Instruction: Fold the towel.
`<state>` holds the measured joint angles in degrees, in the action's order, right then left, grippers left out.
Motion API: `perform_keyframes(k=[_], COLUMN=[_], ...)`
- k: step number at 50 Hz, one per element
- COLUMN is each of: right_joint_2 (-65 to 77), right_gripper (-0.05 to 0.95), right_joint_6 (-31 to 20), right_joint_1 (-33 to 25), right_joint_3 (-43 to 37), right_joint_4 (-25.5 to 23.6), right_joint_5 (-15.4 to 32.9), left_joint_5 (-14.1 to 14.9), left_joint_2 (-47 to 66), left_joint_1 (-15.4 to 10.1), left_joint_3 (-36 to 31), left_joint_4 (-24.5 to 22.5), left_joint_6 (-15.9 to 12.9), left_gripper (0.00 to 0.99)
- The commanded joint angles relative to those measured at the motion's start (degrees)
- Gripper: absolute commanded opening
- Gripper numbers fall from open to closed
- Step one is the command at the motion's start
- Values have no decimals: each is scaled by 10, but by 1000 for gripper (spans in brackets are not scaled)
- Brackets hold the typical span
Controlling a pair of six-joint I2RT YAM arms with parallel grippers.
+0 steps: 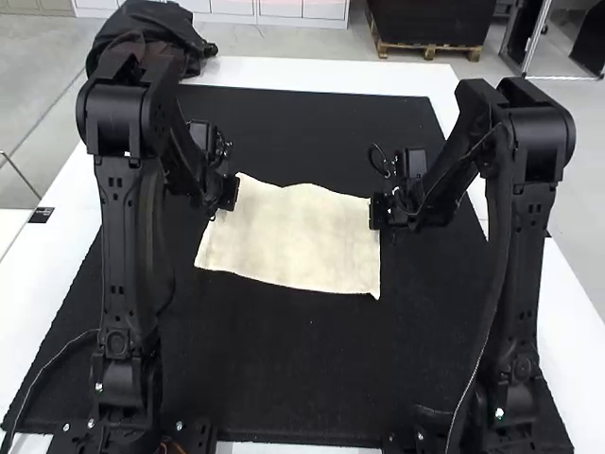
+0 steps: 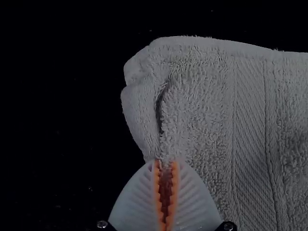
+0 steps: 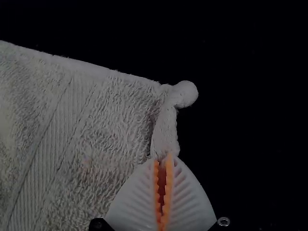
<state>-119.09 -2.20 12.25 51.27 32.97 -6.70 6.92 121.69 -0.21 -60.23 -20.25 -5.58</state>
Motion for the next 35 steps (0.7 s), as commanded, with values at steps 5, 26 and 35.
perform_keyframes(k=[5, 26, 35], right_joint_2=[51, 113, 139], right_gripper=[-26, -26, -25], right_joint_6=[11, 14, 11], right_joint_1=[12, -14, -28], right_joint_3=[-15, -30, -44], right_joint_4=[1, -2, -4], right_joint_5=[-30, -30, -33], left_joint_5=[-28, -28, -22], left_joint_2=[-19, -68, -92], left_joint_1=[14, 14, 12], left_joint_3=[1, 0, 4], left_joint_4=[-4, -6, 1], left_joint_6=[-5, 8, 15], left_gripper=[25, 25, 25])
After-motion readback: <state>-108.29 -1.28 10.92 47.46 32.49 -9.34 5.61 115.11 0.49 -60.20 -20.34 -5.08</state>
